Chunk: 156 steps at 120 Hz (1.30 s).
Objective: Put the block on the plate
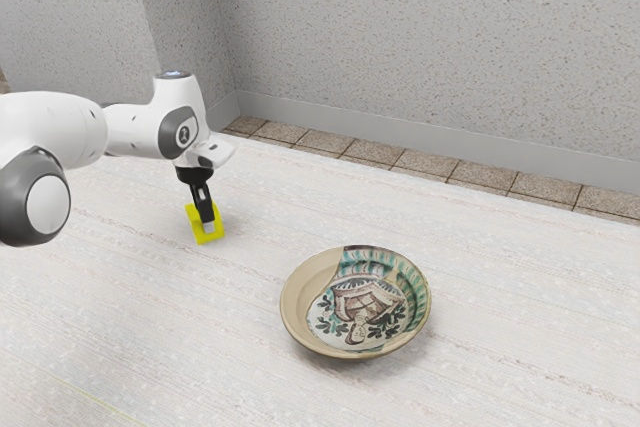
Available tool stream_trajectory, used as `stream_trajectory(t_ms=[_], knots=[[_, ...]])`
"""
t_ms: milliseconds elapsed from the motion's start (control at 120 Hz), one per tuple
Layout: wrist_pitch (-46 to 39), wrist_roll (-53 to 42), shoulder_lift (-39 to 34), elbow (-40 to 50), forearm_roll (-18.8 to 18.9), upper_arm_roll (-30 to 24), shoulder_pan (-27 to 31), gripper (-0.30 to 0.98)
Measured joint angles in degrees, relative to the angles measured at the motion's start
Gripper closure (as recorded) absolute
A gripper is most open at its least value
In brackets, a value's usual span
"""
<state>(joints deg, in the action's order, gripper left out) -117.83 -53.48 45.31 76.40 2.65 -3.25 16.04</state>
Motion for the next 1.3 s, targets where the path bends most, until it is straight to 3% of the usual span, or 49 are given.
stream_trajectory(t_ms=[125, 450, 792, 1300], knots=[[-0.1, -0.2, 0.0, 0.0, 0.1, 0.0, 0.0, 0.26], [-0.3, -0.4, -4.4, 2.8, -1.4, 0.1, -1.2, 0.27], [-1.4, -0.4, -20.5, 16.5, -4.6, -0.5, -10.4, 0.26], [-2.9, -0.4, -25.6, 25.2, -9.2, -6.4, -23.6, 0.25]])
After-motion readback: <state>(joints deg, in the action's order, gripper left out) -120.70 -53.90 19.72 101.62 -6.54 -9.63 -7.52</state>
